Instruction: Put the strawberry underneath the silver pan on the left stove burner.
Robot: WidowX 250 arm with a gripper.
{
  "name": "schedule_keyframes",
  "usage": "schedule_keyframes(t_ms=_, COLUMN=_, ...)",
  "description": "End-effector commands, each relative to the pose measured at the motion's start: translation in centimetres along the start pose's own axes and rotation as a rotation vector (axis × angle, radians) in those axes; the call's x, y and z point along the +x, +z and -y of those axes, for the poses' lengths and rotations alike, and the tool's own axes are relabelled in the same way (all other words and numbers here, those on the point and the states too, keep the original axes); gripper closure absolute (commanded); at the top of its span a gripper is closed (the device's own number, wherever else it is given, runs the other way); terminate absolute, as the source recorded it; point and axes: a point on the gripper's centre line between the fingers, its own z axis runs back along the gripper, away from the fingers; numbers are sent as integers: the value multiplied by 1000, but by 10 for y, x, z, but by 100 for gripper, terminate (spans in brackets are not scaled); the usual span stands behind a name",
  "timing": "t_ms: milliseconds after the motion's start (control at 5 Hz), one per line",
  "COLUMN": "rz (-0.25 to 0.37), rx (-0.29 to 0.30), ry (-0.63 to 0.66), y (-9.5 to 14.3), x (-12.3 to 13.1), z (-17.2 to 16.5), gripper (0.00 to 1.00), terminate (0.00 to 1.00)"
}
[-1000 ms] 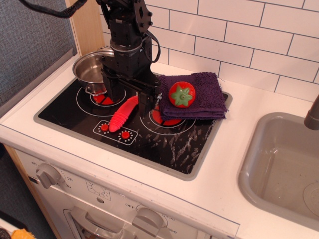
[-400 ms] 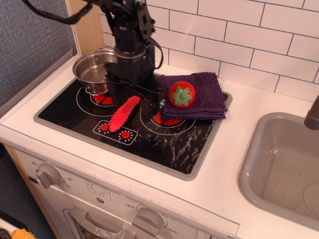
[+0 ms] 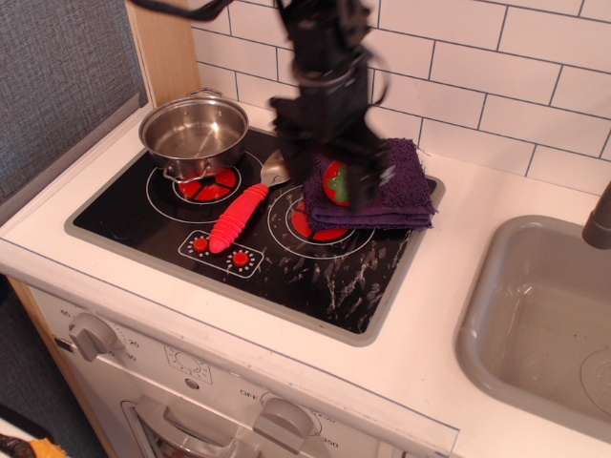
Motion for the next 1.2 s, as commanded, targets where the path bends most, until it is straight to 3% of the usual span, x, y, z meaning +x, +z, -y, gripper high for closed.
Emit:
schedule_keyframes(t_ms=0, rz=12, rx=66, ry=31, y=-12, x=45, z=1, gripper=0, terminate=0)
schedule_keyframes(t_ms=200, rz=-32, rx=128, ry=44, y=-28, x=50, z=-10, gripper=0, terminate=0)
schedule_keyframes(t_ms=400, rz=-47, rx=140, ry=42, y=-32, x=46, z=-16, gripper=0, terminate=0)
schedule_keyframes(t_ms=600, rz=-8, rx=111, ry=20, y=-21, x=44, z=-13, gripper=100, terminate=0)
schedule_keyframes(t_ms=1000, rz=85, rx=68, ry=57, y=9, x=55, z=-22, gripper=100, terminate=0)
